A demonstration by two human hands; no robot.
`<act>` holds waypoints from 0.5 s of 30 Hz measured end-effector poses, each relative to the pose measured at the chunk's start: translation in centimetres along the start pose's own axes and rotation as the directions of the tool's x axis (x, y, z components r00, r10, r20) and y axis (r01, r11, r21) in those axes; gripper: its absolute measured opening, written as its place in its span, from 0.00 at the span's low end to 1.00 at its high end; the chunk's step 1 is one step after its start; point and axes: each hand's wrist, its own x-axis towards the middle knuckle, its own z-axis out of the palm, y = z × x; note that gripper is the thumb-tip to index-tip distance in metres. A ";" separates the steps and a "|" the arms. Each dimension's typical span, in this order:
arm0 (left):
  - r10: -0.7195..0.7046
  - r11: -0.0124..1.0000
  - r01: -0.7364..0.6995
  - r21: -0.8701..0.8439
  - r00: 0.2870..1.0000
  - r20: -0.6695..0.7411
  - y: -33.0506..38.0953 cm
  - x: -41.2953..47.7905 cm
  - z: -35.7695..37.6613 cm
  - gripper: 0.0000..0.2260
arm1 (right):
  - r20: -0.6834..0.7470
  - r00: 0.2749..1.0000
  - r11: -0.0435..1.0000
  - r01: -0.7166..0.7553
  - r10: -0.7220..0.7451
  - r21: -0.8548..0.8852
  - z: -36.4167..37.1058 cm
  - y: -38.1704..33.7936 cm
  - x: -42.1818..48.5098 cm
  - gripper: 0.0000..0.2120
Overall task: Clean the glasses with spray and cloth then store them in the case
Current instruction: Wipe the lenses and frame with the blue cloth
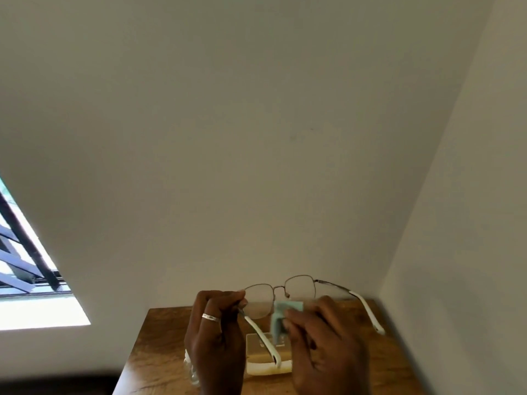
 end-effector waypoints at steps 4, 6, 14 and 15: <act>-0.007 1.000 0.007 0.004 1.000 0.014 0.1 0.6 -0.3 0.09 | -0.238 0.971 0.997 -0.049 0.035 -0.053 -1.8 1.5 -0.3 0.08; -0.050 0.998 0.050 -0.026 0.999 0.020 0.1 0.6 -0.2 0.04 | -0.276 0.961 0.996 -0.049 0.026 -0.078 -2.0 1.9 0.2 0.07; -0.107 0.982 0.116 -0.149 0.992 0.071 2.0 1.1 0.7 0.07 | -0.328 0.944 0.994 -0.005 -0.032 -0.111 -0.6 2.8 1.7 0.15; -0.107 0.981 0.117 -0.153 0.991 0.075 2.2 1.1 0.7 0.06 | -0.325 0.945 0.994 -0.011 -0.026 -0.112 -0.5 2.8 1.8 0.17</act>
